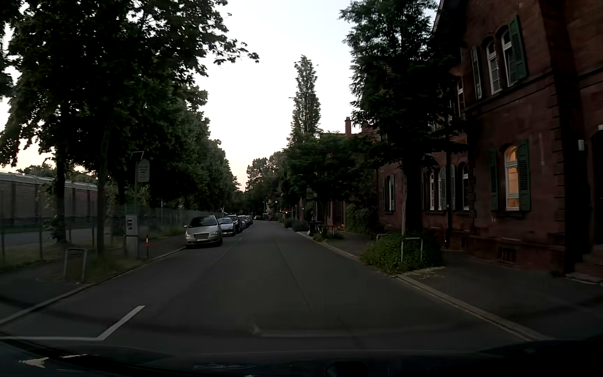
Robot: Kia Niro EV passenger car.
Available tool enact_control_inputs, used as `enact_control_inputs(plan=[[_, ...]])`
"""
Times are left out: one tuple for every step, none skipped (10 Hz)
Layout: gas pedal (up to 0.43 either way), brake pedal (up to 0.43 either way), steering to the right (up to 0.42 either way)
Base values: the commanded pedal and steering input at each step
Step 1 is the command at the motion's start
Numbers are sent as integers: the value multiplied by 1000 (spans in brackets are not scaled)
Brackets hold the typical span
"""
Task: Follow the waypoints while adhering to traffic rules and regulations
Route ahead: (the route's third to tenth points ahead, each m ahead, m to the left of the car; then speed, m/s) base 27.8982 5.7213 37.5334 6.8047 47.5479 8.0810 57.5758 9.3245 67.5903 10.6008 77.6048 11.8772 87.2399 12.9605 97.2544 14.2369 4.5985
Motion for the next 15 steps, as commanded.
enact_control_inputs(plan=[[157, 0, -10], [157, 0, -15], [157, 0, -17], [157, 0, -21], [157, 0, -29], [157, 0, -34], [157, 0, -36], [157, 0, -35], [157, 0, -36], [157, 0, -35], [157, 0, -35], [157, 0, -36], [157, 0, -36], [157, 0, -35], [157, 0, -35]])
